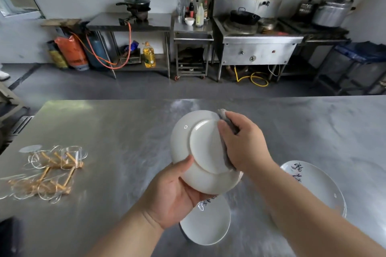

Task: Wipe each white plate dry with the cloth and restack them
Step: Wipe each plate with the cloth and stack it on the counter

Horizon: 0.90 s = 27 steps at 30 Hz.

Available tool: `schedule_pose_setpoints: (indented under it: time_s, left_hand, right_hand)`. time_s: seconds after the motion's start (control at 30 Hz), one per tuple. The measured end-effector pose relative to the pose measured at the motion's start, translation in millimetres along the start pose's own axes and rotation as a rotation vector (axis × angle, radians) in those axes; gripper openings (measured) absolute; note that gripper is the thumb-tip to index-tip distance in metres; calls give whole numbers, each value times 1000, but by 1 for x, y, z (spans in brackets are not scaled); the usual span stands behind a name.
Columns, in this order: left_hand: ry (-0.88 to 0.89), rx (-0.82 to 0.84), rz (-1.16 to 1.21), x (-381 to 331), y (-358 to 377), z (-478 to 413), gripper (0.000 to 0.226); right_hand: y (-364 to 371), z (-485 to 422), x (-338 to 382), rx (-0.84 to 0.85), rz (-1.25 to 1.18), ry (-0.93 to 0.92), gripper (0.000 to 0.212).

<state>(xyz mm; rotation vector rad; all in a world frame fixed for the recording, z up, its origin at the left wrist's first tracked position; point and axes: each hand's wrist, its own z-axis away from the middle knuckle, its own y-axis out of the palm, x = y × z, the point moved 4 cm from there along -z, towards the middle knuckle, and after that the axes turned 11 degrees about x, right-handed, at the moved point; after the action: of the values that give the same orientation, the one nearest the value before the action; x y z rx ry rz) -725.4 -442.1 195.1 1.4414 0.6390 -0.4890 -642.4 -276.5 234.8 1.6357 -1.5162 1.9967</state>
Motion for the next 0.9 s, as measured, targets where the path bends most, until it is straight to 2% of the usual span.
schedule_pose_setpoints:
  time_s: [0.07, 0.17, 0.23, 0.33, 0.4, 0.43, 0.5, 0.57, 0.63, 0.73, 0.8, 0.9]
  left_hand:
    - [-48, 40, 18, -11, -1, 1, 65]
    - [-22, -21, 54, -21, -11, -2, 51]
    - [-2, -80, 31, -20, -18, -2, 51]
    - [44, -99, 31, -12, -22, 0, 52]
    - [63, -98, 23, -4, -24, 2, 53]
    - [70, -92, 18, -1, -24, 2, 52]
    - [80, -84, -5, -1, -22, 1, 50]
    - [105, -92, -29, -6, -17, -3, 52]
    - [140, -120, -16, -11, -16, -9, 50]
    - [201, -144, 6, -13, -13, -11, 44]
    - [189, -136, -13, -6, -10, -10, 43]
    - [120, -73, -54, 8, -3, -8, 50]
  right_hand:
    - [-9, -17, 13, 136, 82, -94, 29]
    - [-4, -15, 24, 286, 201, -210, 33]
    - [5, 3, 18, 221, 155, -211, 36]
    - [26, 46, -2, 37, -22, -47, 45]
    - [37, 54, -7, 74, 35, 10, 62]
    - [35, 44, -7, 85, 94, -1, 62]
    - [22, 10, 0, 97, 139, -56, 49]
    - [7, -19, 8, 149, 38, -61, 35]
    - [7, -25, 7, 138, -64, -21, 30]
    - [30, 15, -11, 1, -147, 45, 48]
    - [43, 41, -23, -10, -230, 103, 62]
    - [28, 16, -31, 54, -279, 155, 52]
